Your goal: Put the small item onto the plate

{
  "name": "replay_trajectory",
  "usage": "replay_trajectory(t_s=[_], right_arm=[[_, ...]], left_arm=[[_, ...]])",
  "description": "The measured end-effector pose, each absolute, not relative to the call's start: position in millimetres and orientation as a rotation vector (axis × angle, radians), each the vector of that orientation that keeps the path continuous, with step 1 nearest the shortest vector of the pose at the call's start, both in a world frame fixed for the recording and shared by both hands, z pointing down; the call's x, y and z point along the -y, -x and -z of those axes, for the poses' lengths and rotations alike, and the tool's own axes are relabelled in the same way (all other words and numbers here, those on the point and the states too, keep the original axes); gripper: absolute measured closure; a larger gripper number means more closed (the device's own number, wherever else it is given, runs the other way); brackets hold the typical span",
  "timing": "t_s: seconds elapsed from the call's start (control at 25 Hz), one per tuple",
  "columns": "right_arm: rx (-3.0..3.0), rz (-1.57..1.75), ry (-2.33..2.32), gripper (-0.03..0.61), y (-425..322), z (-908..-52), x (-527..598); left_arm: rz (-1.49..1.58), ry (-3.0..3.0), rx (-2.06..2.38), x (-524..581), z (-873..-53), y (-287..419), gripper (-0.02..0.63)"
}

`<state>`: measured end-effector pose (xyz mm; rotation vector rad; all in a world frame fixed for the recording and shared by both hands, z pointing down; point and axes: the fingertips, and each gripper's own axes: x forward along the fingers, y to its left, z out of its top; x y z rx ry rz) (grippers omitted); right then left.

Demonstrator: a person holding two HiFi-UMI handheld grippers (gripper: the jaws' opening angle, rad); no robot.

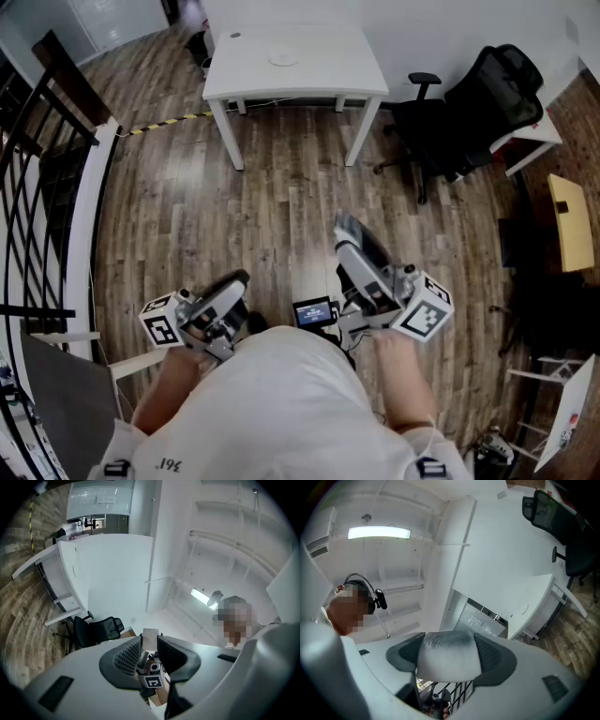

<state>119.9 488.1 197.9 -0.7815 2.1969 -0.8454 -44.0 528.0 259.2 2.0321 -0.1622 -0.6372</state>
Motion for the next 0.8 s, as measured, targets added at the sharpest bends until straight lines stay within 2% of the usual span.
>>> replay_trajectory(t_s=[0.8], right_arm=[[-2.283, 0.816, 0.882, 0.262, -104.0, -208.5, -461.3]], left_arm=[[0.665, -2.056, 0.172, -505.8, -255.6, 56.4, 0.506]])
